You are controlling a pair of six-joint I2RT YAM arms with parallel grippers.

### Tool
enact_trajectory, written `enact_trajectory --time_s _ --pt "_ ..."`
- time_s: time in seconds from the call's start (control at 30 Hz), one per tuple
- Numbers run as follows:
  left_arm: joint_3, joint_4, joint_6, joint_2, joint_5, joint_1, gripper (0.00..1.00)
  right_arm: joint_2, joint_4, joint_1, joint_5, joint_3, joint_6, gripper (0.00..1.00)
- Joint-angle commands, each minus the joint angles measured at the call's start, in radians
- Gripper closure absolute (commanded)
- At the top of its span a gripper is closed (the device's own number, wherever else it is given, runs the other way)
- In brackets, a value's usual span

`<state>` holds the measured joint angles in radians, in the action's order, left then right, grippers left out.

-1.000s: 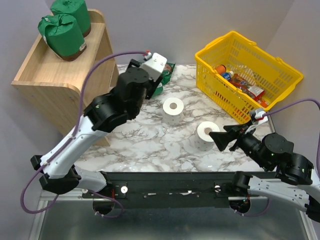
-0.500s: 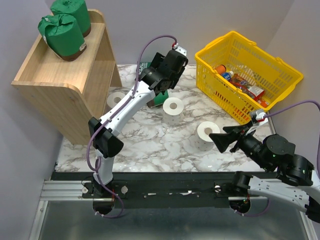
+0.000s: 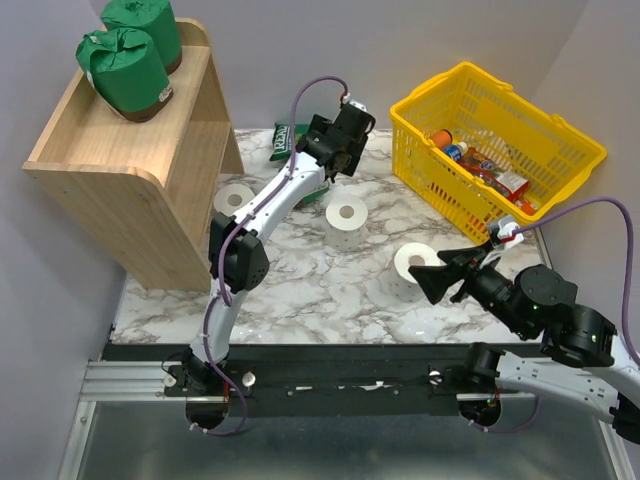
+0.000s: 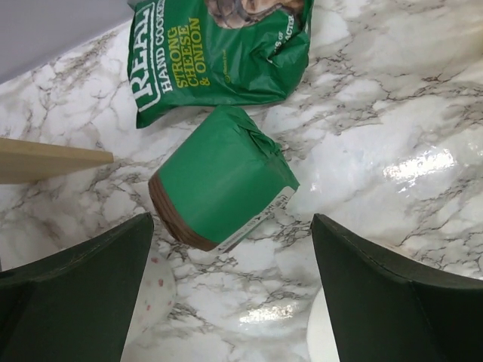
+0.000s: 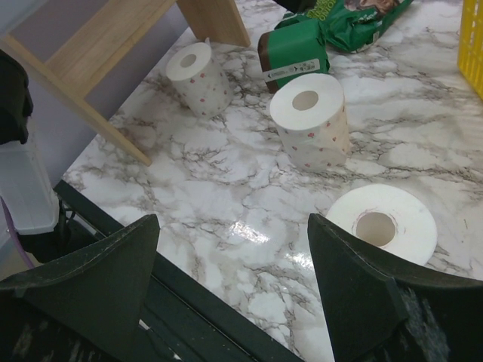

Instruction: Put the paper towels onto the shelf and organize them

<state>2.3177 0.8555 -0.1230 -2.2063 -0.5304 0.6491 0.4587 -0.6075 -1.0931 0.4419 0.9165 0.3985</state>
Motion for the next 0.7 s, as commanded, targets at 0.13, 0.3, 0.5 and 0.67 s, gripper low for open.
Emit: enact_trajectory --time_s 0.13,0.3,0.5,0.67 --pt "-0.010 -0.087 -0.093 -0.101 -0.063 -0.026 0.01 0.024 0.048 0.001 -0.020 -0.001 -0.052 0.11" --pt "-0.027 -0.157 -0.043 -0.157 -0.079 -0.026 0.01 0.024 0.054 0.001 -0.019 -0.008 -0.056 0.11" --pt "-0.086 -0.230 -0.004 -0.185 -0.066 -0.032 0.06 0.018 0.054 0.002 -0.017 -0.015 -0.058 0.11" --pt "-0.099 -0.190 -0.036 -0.182 -0.056 -0.058 0.34 0.009 0.049 0.002 -0.012 -0.016 -0.059 0.11"
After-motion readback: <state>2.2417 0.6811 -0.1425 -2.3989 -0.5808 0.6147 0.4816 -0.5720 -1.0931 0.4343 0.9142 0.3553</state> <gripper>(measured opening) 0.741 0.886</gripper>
